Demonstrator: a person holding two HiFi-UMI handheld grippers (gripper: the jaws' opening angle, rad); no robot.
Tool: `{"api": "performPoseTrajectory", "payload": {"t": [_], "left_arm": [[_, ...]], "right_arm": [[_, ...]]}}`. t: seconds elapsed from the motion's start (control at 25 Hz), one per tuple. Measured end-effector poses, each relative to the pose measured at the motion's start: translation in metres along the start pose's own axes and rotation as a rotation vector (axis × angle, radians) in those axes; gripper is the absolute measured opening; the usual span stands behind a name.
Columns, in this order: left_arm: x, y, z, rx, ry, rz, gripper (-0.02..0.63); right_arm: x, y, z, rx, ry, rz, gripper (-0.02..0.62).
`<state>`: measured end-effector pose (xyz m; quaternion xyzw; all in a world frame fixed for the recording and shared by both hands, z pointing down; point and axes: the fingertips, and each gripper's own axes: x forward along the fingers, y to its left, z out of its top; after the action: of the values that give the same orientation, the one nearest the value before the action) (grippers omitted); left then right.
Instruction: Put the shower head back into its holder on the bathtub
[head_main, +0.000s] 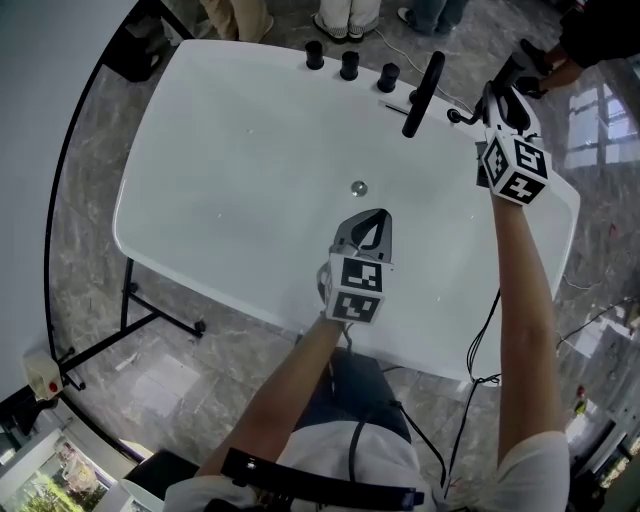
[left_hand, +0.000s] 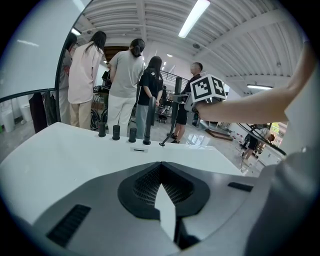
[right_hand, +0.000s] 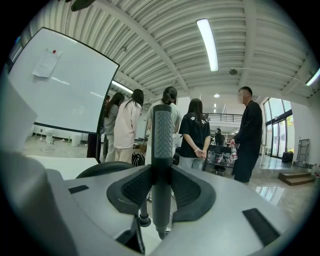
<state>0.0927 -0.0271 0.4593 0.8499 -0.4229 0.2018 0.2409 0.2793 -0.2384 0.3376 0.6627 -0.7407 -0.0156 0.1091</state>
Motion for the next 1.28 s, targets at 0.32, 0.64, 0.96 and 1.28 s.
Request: {"api": "performPoseTrajectory", "payload": {"t": [0.32, 0.64, 0.96, 1.28], "left_arm": [[0.001, 0.007, -0.006, -0.01, 0.008, 0.002, 0.002], [0.004, 0.011, -0.006, -0.014, 0.007, 0.003, 0.002], [0.003, 0.008, -0.01, -0.011, 0.006, 0.001, 0.002], [0.003, 0.004, -0.018, -0.02, 0.006, -0.003, 0.002]], "right_arm": [[0.008, 0.007, -0.008, -0.019, 0.02, 0.01, 0.124], [0.011, 0.009, -0.016, -0.028, 0.042, 0.012, 0.124], [0.011, 0.009, -0.023, -0.043, 0.056, 0.014, 0.124], [0.008, 0.01, -0.036, -0.036, 0.076, 0.014, 0.124]]}}
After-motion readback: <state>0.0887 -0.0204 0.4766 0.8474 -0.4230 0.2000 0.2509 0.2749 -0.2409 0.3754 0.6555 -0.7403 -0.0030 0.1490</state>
